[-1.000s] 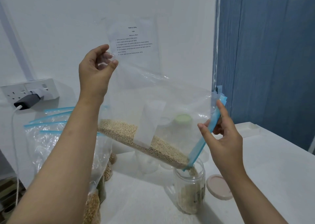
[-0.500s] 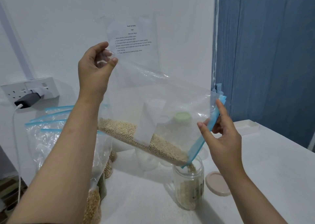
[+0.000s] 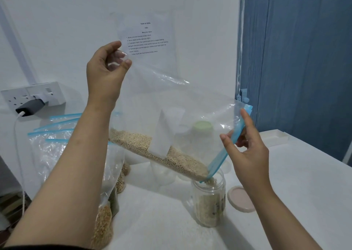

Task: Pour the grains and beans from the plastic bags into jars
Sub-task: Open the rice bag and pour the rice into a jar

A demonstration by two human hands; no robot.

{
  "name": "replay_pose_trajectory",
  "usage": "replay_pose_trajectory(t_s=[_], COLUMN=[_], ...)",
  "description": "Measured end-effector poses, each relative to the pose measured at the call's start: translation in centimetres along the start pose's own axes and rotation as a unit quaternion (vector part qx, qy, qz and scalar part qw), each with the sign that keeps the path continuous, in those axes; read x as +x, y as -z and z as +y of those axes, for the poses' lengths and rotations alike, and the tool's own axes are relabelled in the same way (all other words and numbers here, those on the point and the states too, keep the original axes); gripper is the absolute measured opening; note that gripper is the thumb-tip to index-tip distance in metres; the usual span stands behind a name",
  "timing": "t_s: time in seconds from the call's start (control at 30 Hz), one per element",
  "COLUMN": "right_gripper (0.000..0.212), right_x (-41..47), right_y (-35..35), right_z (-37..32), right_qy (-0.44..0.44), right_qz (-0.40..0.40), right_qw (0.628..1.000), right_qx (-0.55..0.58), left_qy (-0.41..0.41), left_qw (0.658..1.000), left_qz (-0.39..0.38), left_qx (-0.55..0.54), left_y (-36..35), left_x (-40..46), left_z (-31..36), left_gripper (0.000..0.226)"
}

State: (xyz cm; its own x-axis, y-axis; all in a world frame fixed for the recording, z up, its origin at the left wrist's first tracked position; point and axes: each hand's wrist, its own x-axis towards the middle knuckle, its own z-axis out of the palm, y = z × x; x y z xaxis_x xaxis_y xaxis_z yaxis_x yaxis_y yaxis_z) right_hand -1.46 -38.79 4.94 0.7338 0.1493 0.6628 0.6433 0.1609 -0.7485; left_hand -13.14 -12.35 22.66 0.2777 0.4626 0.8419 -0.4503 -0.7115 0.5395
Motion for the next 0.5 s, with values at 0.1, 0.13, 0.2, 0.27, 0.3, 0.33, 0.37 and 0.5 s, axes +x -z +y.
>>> replay_pose_trajectory(t_s=[0.1, 0.13, 0.2, 0.27, 0.3, 0.33, 0.37, 0.5], right_gripper=[0.067, 0.067, 0.066, 0.066, 0.067, 0.067, 0.067, 0.066], right_x=[0.02, 0.02, 0.0, -0.02, -0.02, -0.04, -0.03, -0.04], right_y=[0.05, 0.07, 0.11, 0.19, 0.25, 0.31, 0.35, 0.46], right_z=[-0.01, -0.04, -0.09, -0.12, -0.09, -0.08, -0.07, -0.07], right_qy=[-0.002, -0.001, -0.001, -0.005, -0.006, -0.006, -0.005, -0.004], right_qz=[-0.001, -0.001, -0.003, -0.004, -0.004, -0.003, -0.003, -0.001], right_qw=[1.0, 1.0, 1.0, 1.0, 1.0, 1.0, 1.0, 1.0], right_qx=[0.001, 0.002, 0.0, -0.001, -0.001, -0.002, -0.004, -0.005], left_qy=[0.0, 0.0, 0.0, -0.002, -0.003, -0.004, -0.006, -0.009], left_qw=[1.0, 1.0, 1.0, 1.0, 1.0, 1.0, 1.0, 1.0], left_qz=[0.0, 0.0, 0.0, 0.001, 0.002, 0.002, 0.002, 0.0], left_qx=[0.001, 0.002, 0.005, 0.009, 0.011, 0.013, 0.014, 0.02], left_y=[-0.07, -0.08, -0.09, -0.15, -0.19, -0.26, -0.31, -0.42], left_x=[-0.01, -0.02, -0.06, -0.11, -0.14, -0.17, -0.18, -0.25], left_z=[0.11, 0.13, 0.14, 0.21, 0.26, 0.31, 0.36, 0.39], left_gripper=[0.038, 0.038, 0.038, 0.038, 0.038, 0.038, 0.038, 0.037])
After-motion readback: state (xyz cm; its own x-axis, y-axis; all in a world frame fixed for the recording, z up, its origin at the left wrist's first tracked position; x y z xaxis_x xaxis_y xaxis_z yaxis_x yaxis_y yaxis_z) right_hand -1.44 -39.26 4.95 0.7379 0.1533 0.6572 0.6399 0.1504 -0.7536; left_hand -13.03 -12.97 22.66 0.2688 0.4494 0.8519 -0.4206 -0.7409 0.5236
